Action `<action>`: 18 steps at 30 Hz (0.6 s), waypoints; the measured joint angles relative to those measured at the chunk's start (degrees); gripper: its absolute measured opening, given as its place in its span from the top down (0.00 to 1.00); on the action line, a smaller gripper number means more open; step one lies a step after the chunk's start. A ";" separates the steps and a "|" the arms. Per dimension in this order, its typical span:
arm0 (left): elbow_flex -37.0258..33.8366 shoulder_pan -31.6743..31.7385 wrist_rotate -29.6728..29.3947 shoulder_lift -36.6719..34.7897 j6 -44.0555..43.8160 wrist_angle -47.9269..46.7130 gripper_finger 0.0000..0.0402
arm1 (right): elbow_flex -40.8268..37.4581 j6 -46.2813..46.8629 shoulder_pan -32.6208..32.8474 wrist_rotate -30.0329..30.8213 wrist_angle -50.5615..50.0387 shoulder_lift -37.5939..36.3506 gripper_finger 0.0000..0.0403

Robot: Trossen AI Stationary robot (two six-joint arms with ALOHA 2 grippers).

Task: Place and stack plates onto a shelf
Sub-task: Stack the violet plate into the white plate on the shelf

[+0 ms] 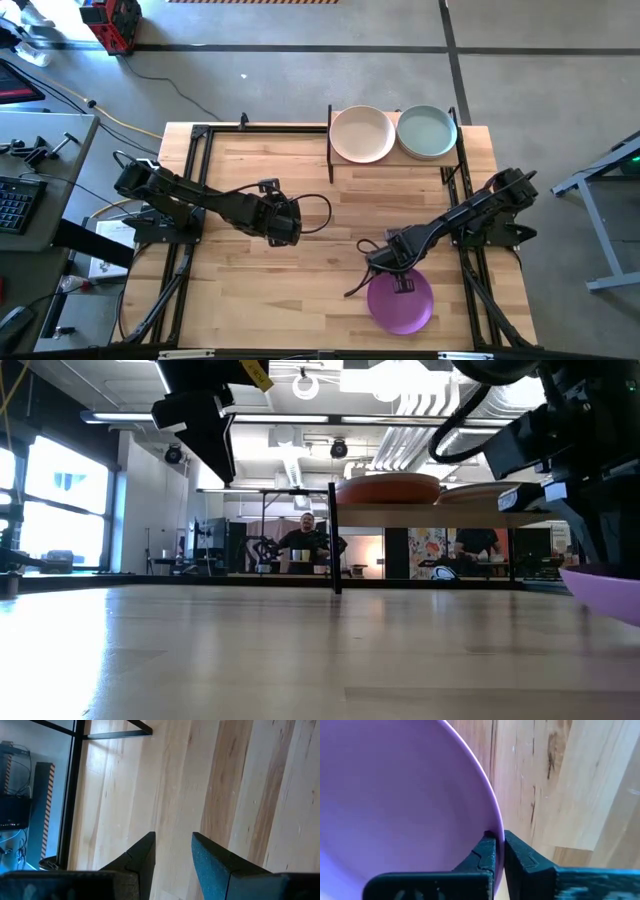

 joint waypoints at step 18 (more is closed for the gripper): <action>0.00 0.00 0.00 0.00 0.01 0.00 0.71 | 6.93 -0.11 0.00 2.98 -11.51 0.00 1.00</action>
